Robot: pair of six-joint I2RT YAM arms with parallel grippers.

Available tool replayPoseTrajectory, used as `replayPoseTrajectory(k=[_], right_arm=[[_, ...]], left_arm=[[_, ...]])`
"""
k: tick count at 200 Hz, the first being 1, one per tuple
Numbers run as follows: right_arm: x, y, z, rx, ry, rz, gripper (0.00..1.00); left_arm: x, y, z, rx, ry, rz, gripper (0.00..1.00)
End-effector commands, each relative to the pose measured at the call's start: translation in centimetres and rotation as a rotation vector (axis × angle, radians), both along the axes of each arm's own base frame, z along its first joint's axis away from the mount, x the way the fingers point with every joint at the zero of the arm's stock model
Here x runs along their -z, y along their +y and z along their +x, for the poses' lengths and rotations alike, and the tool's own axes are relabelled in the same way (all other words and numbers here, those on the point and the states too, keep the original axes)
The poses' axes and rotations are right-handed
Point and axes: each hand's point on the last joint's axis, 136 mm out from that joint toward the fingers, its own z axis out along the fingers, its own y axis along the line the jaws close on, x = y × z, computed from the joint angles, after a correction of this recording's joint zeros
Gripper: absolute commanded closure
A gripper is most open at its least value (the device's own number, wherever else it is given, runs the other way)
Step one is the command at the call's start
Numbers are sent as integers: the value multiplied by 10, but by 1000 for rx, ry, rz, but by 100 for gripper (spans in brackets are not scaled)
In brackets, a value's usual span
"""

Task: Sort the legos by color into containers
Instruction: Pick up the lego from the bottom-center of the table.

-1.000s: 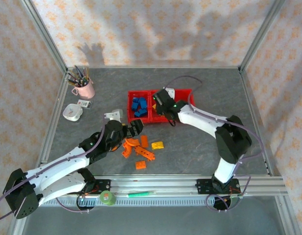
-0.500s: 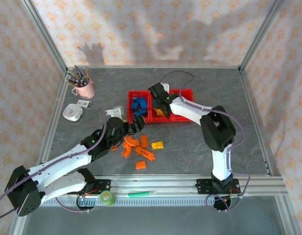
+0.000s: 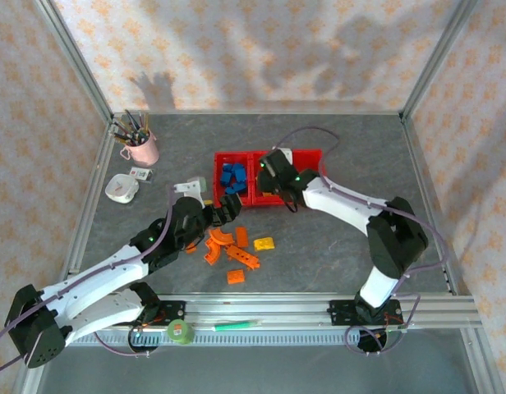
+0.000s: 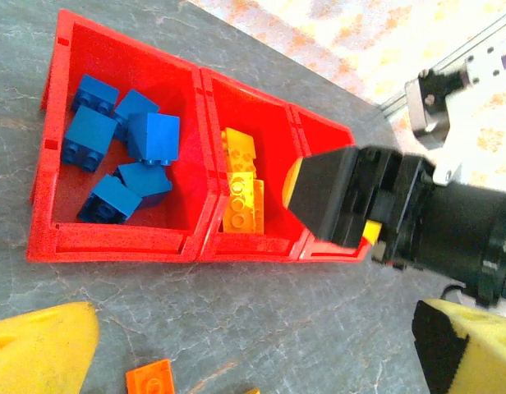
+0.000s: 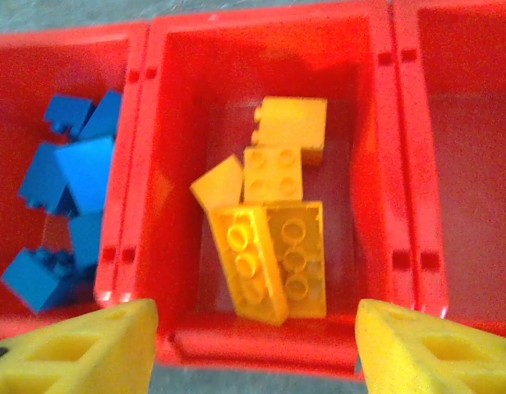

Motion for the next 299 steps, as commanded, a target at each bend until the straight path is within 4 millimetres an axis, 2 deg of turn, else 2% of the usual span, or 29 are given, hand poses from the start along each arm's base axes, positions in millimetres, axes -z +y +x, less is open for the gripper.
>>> replayPoseTrajectory(k=[1, 33, 89, 159, 191, 239, 299], right_arm=[[4, -4, -28, -20, 27, -31, 33], [20, -13, -61, -35, 66, -73, 29], [58, -27, -115, -96, 159, -151, 25], [84, -19, -169, -212, 210, -143, 24], [91, -8, -173, -246, 215, -138, 24], [101, 9, -167, -284, 213, -163, 23], [104, 10, -133, -163, 191, -198, 18]], left_arm=[[9, 8, -6, 10, 22, 40, 1], [18, 15, -15, 7, 47, 50, 1], [17, 20, -22, 4, 50, 23, 1], [25, 24, -24, -11, 64, 23, 1], [24, 28, -23, -35, 59, 26, 1], [19, 37, -25, -70, 47, 31, 1], [22, 39, -26, -73, 51, 37, 1]])
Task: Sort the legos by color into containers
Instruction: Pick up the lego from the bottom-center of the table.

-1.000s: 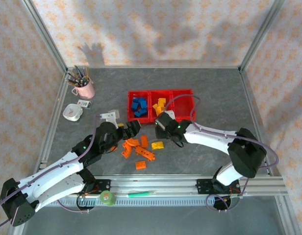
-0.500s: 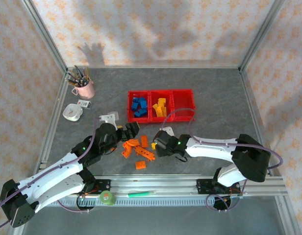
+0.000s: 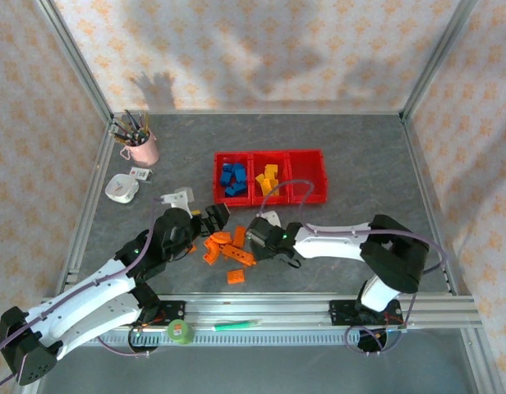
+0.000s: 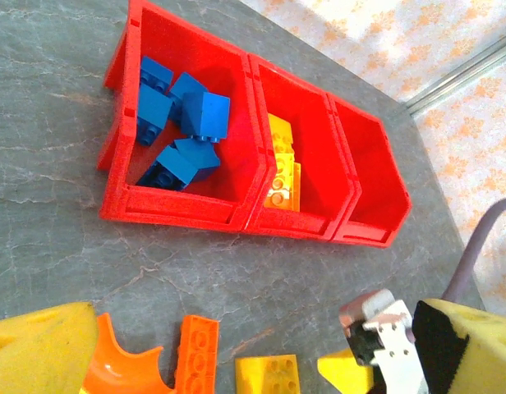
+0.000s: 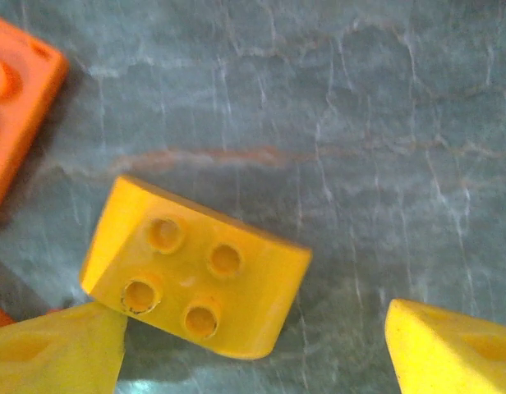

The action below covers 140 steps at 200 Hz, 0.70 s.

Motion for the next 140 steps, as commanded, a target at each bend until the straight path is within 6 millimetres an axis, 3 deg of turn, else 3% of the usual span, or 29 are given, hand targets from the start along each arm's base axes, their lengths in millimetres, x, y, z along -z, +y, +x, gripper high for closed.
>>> replayPoseTrajectory(k=[1, 54, 81, 140], right_arm=[[-4, -3, 22, 75, -40, -10, 18], [3, 1, 45, 122, -34, -3, 25], [5, 8, 47, 102, -25, 3, 35], [5, 3, 41, 101, -15, 11, 59]], left_arm=[[6, 9, -1, -32, 11, 19, 1], [5, 8, 1, -31, 4, 18, 1], [5, 7, 1, -28, 7, 18, 1], [5, 5, 1, -21, 6, 9, 1]])
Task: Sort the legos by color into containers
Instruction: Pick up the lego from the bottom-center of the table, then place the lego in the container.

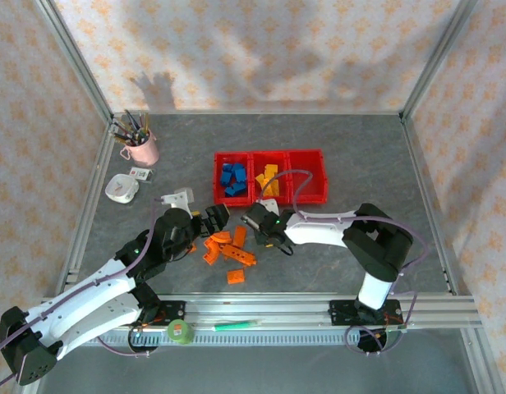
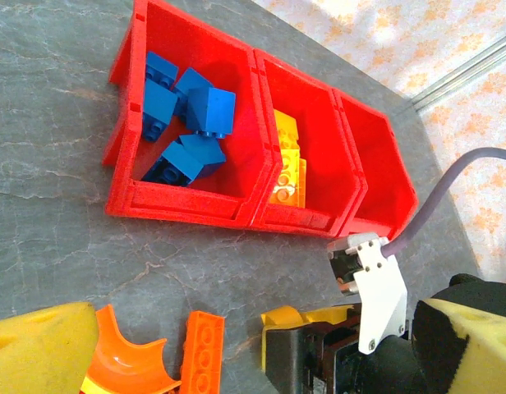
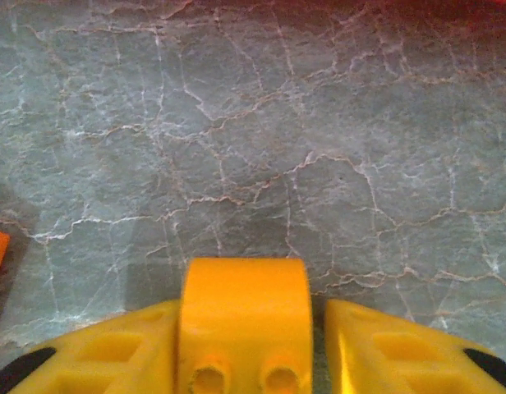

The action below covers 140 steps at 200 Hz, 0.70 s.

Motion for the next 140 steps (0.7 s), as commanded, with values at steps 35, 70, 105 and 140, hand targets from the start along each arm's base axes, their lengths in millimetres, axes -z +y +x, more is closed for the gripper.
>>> replayPoseTrajectory(k=[35, 70, 105, 140], right_arm=[[-14, 0, 1, 15, -27, 46, 70], [-46, 4, 11, 28, -70, 111, 72], [-88, 3, 41, 54, -153, 143, 72], [-103, -8, 89, 132, -185, 150, 71]], left_arm=[[-1, 2, 4, -14, -9, 2, 1], [-5, -1, 6, -4, -12, 4, 1], [-11, -5, 11, 0, -28, 2, 1], [-17, -13, 18, 8, -40, 3, 1]])
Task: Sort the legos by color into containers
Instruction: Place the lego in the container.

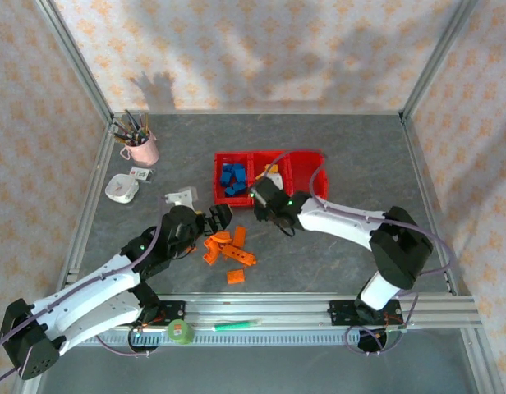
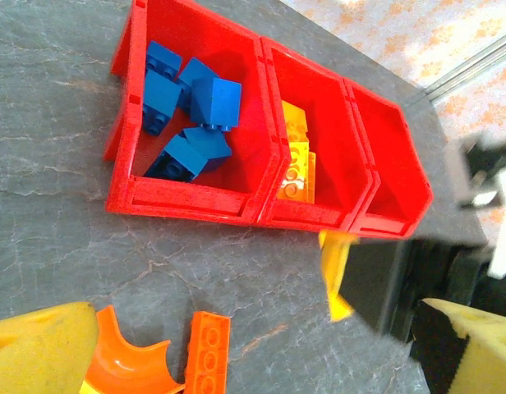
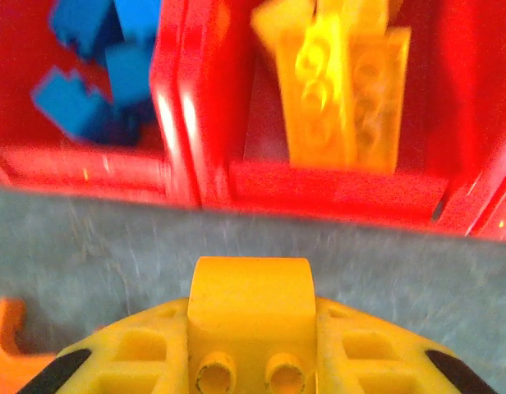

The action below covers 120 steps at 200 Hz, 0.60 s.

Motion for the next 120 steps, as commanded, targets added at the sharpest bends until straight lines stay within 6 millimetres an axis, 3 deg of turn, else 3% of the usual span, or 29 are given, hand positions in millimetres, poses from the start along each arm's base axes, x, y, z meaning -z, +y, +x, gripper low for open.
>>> replayPoseTrajectory(k=[1, 35, 72, 120], right_arm=[[-14, -15, 34, 58, -38, -29, 71], [-23, -20, 83, 120, -78, -41, 71], [-12, -22, 128, 158, -79, -59, 71], [-6, -13, 155, 154, -74, -61, 56]], left_arm=[[-25, -7, 11, 4, -63, -26, 1], [-29, -12, 20, 3, -73, -17, 1], [-32, -17, 28, 2, -80, -21, 1], [-32, -22, 34, 8, -80, -19, 1]])
